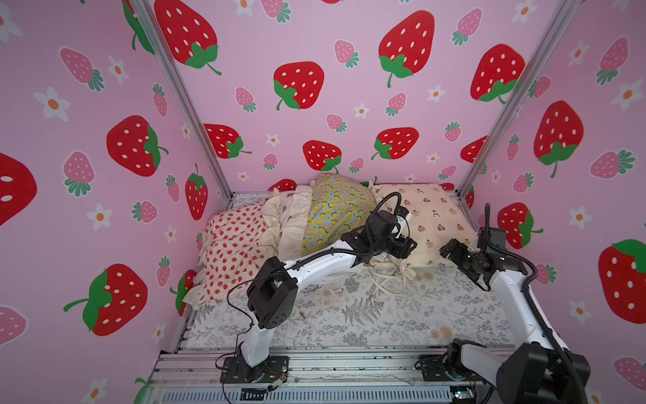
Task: Zip up pillowcases
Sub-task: Place the pillowcase at the corner of the board, then pick up the pillowcase from the pillowcase.
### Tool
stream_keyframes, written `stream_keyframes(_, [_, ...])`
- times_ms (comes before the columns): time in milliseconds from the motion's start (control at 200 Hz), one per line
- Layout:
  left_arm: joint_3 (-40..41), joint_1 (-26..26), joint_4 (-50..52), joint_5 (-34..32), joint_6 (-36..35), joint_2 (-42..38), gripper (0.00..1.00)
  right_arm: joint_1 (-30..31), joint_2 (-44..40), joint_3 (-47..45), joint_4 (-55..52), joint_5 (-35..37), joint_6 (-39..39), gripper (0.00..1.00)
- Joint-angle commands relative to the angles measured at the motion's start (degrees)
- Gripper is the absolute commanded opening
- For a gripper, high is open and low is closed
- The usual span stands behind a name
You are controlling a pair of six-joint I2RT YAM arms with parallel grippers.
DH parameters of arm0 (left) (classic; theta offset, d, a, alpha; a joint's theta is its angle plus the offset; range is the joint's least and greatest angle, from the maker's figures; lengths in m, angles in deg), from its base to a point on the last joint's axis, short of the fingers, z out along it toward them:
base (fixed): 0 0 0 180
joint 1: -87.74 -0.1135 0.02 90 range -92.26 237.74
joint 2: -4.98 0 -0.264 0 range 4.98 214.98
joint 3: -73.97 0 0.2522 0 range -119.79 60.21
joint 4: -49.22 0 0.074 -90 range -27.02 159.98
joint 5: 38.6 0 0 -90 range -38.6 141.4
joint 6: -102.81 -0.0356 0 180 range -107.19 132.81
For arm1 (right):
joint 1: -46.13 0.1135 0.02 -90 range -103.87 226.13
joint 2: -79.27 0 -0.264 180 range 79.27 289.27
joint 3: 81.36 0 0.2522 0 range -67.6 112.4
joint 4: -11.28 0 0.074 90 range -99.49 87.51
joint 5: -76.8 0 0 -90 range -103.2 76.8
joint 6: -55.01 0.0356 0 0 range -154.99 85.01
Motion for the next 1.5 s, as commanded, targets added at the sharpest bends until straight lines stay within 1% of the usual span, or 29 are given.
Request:
stream_keyframes(0, [5.23, -1.67, 1.36, -1.85, 1.42, -7.07, 0.7, 2.41, -4.56, 0.22, -8.02, 0.27, -2.17, 1.0])
stream_keyframes(90, [9.0, -4.44, 3.6, -1.87, 3.05, -12.36, 0.74, 7.1, -4.9, 2.64, -11.12, 0.75, -3.16, 1.0])
stream_keyframes(105, [9.61, -4.92, 3.95, -3.42, 3.22, -13.16, 0.74, 8.14, -4.73, 3.12, -11.59, 1.11, -3.32, 1.0])
stream_keyframes(150, [11.19, -6.69, 5.36, -4.43, 3.97, -15.37, 0.75, 11.2, -4.08, 4.47, -12.52, 2.05, -3.26, 1.0])
stream_keyframes(260, [15.76, -11.04, 7.1, -6.29, 5.44, -20.32, 0.75, 17.64, -2.73, 6.03, -9.81, 0.79, -1.58, 1.0])
stream_keyframes(310, [17.38, -13.11, 8.62, -7.79, 6.17, -22.13, 0.75, 20.86, -0.9, 7.35, -9.52, 1.87, -1.37, 1.0])
stream_keyframes(365, [18.81, -15.95, 10.85, -9.52, 7.04, -23.65, 0.75, 22.97, 1.26, 8.59, -9.53, 3.26, -1.59, 1.0])
stream_keyframes(510, [23.4, -23.6, 13.79, -11.61, 10.36, -27.11, 0.75, 25.81, 4.91, 9.16, -3.92, 1.92, -0.28, 1.0])
stream_keyframes(590, [26.15, -26.35, 13.85, -12.5, 11.08, -28.38, 0.75, 28.02, 6.63, 10.12, -3.44, 3.57, -0.45, 1.0])
stream_keyframes(695, [28.92, -29.6, 11.92, -9.6, 12.64, -27.35, 0.75, 28.94, 8.68, 10.23, -2.68, 3.55, -0.66, 1.0])
stream_keyframes(765, [29.09, -30.74, 12.07, -9.04, 13.02, -25.42, 0.75, 29.19, 9.6, 10.15, -2.4, 3.06, -0.46, 1.0])
stream_keyframes(870, [30.02, -30.89, 11.44, -11.8, 13.3, -23.4, 0.75, 29.99, 9.65, 9.54, -1.22, 3.37, -0.29, 1.0])
stream_keyframes(905, [30.52, -30.94, 10.13, -11.05, 13.78, -22.69, 0.75, 30.17, 9.72, 9.53, -1.24, 3.66, -0.27, 1.0])
stream_keyframes(945, [30.5, -30.9, 8.66, -8.72, 14.13, -21.37, 0.73, 30.26, 9.98, 9.53, -1.32, 3.91, -0.38, 1.0])
stream_keyframes(1021, [29.14, -30.57, 8.41, -5.32, 14.69, -18.74, 0.68, 30.34, 10.36, 9.4, -1.27, 4.28, -0.37, 1.0])
stream_keyframes(1146, [29.48, -30.27, 5.4, -3.08, 16.23, -17.07, 0.56, 30.77, 11.18, 9.05, 0.03, 4.28, 0.17, 1.0])
stream_keyframes(1316, [30.15, -30.19, 2.33, -2.49, 17.1, -18.7, 0.27, 33.38, 14.07, 10.66, 2.88, 5.23, 0.91, 1.0])
stream_keyframes(1351, [30.02, -30.21, 1.81, -0.31, 17.33, -19.23, 0.24, 34.08, 15.19, 11.48, 3.19, 6.39, 0.1, 1.0])
stream_keyframes(1421, [28.96, -30.23, 1.7, 0.77, 17.6, -20.44, 0.12, 34.86, 17.83, 13.22, 3.57, 7.62, -1.03, 1.0])
stream_keyframes(1481, [28.0, -30.19, 1.38, 1.95, 18.02, -21.46, 0.07, 35.71, 19.94, 14.21, 4.91, 8.41, -2.07, 0.98])
stream_keyframes(1496, [27.71, -30.18, 1.38, 2.05, 18.22, -21.77, 0.02, 36.05, 20.44, 14.34, 5.35, 8.56, -2.28, 0.98])
